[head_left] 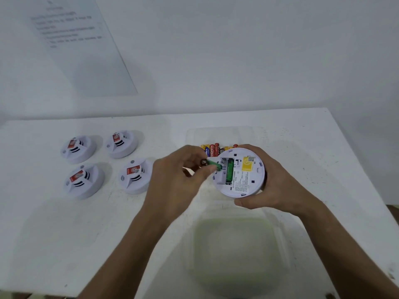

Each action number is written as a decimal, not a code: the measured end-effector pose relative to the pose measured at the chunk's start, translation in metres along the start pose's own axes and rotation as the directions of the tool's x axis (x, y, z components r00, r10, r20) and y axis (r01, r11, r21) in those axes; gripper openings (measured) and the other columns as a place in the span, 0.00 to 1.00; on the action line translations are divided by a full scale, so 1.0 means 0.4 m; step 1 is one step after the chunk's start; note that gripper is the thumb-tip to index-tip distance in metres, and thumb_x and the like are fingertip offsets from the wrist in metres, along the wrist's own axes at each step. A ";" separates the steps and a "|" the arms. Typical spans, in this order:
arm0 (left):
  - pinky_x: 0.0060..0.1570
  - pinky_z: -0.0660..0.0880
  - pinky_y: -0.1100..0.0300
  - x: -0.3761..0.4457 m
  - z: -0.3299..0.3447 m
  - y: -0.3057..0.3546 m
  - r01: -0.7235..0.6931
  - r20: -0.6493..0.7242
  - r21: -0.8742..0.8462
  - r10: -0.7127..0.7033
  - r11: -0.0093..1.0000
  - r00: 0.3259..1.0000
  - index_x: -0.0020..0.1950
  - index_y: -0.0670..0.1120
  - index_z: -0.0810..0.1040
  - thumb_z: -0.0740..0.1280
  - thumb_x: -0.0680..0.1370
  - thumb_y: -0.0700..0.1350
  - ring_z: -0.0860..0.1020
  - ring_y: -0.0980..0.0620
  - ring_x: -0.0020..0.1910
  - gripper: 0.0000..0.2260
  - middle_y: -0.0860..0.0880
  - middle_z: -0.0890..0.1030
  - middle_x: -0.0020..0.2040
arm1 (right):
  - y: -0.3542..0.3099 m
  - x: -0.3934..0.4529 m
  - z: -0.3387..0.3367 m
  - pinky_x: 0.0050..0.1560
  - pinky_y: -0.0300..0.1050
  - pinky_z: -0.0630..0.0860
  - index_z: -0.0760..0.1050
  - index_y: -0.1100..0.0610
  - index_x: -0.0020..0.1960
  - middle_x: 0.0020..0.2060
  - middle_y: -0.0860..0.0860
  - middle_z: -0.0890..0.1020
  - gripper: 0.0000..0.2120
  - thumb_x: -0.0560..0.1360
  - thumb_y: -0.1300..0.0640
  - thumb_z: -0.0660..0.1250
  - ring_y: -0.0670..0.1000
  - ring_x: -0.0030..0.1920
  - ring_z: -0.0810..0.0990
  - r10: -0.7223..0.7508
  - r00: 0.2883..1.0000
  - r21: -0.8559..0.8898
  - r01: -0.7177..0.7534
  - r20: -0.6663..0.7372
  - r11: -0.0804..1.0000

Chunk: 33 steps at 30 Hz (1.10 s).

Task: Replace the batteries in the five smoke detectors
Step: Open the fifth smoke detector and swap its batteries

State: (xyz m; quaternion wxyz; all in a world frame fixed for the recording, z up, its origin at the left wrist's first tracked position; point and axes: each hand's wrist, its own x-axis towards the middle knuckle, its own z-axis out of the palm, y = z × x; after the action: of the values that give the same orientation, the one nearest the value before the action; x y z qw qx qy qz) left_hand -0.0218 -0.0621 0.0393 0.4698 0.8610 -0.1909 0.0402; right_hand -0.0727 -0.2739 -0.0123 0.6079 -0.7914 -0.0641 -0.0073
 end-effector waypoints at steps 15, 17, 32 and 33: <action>0.43 0.78 0.67 -0.074 -0.007 -0.048 0.056 0.100 -0.114 -0.045 0.992 0.994 0.59 0.56 0.78 0.76 0.70 0.50 0.81 0.61 0.47 0.18 0.60 0.81 0.51 | -0.035 -0.005 0.048 0.54 0.35 0.77 0.69 0.54 0.69 0.58 0.43 0.80 0.43 0.60 0.74 0.80 0.45 0.61 0.79 -0.058 0.997 0.031 0.057 0.044 0.998; 0.45 0.80 0.64 -0.071 -0.024 -0.039 0.247 0.232 -0.238 -0.192 0.939 0.953 0.64 0.58 0.73 0.76 0.69 0.49 0.83 0.58 0.45 0.26 0.58 0.83 0.50 | -0.037 -0.008 0.052 0.54 0.37 0.78 0.69 0.54 0.70 0.58 0.41 0.80 0.43 0.59 0.74 0.80 0.46 0.61 0.79 -0.050 0.996 0.045 0.047 0.068 0.998; 0.39 0.77 0.66 -0.098 -0.081 -0.139 0.309 0.087 -0.053 -0.303 0.950 0.949 0.63 0.56 0.75 0.72 0.71 0.58 0.81 0.59 0.40 0.21 0.58 0.83 0.46 | -0.047 -0.003 0.088 0.59 0.38 0.77 0.69 0.52 0.71 0.60 0.41 0.79 0.44 0.58 0.65 0.81 0.46 0.64 0.77 -0.044 0.994 0.006 0.043 0.097 0.999; 0.41 0.75 0.67 -0.103 -0.093 -0.167 0.293 0.065 0.086 -0.299 0.952 0.952 0.62 0.56 0.75 0.72 0.70 0.60 0.80 0.60 0.42 0.23 0.58 0.82 0.48 | -0.046 -0.006 0.083 0.59 0.38 0.77 0.69 0.52 0.70 0.60 0.41 0.79 0.43 0.58 0.64 0.81 0.46 0.64 0.77 -0.044 0.995 0.000 0.044 0.089 0.999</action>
State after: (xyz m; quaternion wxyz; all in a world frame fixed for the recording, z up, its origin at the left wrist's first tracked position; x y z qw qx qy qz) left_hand -0.0314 0.0130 -0.0035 0.4301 0.8978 -0.0762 -0.0569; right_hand -0.0796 -0.2373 -0.0034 0.6032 -0.7901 -0.1084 0.0144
